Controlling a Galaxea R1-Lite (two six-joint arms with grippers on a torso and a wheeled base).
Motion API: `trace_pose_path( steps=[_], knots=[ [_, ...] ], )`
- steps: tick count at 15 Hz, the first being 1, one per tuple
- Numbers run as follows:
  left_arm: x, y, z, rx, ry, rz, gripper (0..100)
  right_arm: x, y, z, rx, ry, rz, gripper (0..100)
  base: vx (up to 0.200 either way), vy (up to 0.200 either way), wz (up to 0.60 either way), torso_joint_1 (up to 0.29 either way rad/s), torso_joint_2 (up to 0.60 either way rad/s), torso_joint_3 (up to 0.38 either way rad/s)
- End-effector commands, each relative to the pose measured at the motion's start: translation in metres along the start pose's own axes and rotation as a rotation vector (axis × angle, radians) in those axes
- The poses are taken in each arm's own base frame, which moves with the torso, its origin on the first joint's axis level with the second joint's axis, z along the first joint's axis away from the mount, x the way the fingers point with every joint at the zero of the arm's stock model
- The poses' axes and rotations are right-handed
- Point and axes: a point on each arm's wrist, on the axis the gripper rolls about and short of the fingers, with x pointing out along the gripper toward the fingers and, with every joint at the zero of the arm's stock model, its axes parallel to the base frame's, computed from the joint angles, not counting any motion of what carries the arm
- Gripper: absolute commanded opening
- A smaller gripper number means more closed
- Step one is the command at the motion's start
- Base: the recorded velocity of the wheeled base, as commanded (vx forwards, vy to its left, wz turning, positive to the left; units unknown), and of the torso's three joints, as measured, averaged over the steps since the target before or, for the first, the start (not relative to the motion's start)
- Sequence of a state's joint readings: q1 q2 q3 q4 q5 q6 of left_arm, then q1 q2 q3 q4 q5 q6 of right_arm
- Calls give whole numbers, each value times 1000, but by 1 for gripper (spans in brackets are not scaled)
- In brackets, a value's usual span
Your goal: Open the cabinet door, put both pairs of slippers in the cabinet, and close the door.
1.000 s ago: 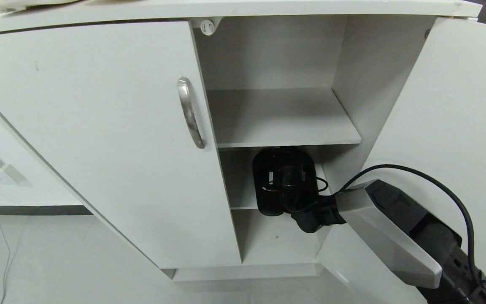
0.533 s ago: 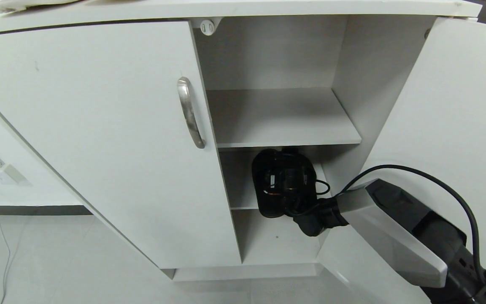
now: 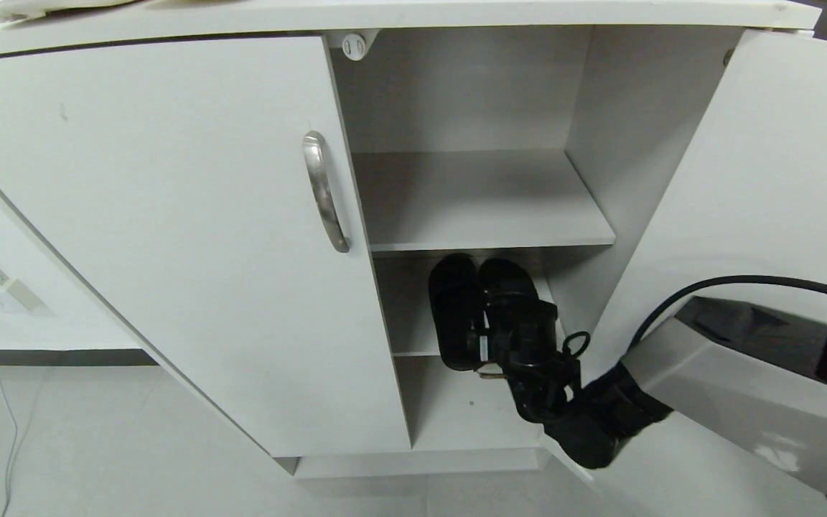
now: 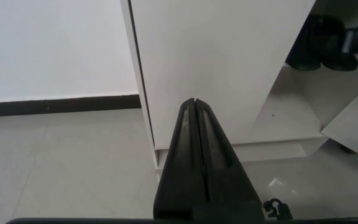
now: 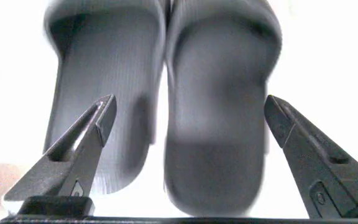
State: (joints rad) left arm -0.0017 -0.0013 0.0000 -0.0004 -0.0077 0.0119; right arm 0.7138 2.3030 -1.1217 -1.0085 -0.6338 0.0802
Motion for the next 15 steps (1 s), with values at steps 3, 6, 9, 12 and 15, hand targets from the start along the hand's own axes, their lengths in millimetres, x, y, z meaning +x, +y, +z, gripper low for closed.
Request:
trace_pose_path(
  steps=[3, 6, 9, 12, 15],
  knots=[
    [0, 0, 0, 0, 2, -1, 0, -100, -17, 21, 44, -61, 156, 100, 0, 0, 0, 0, 0, 0],
    [0, 0, 0, -3, 2, 0, 0, -103, -11, 21, 40, -60, 174, 100, 0, 0, 0, 0, 0, 0],
    [0, 0, 0, -3, 2, -1, 0, -99, -7, 10, 21, -36, 175, 100, -133, 0, 0, 3, 3, 2],
    [0, 0, 0, -3, 2, 0, 0, -99, -6, 6, 18, -29, 176, 100, -200, 0, 0, 6, 2, 2],
    [0, 0, 0, -4, 2, 0, 0, -100, -5, 7, 20, -34, 181, 100, -200, 0, 0, -2, 2, 2]
  ],
)
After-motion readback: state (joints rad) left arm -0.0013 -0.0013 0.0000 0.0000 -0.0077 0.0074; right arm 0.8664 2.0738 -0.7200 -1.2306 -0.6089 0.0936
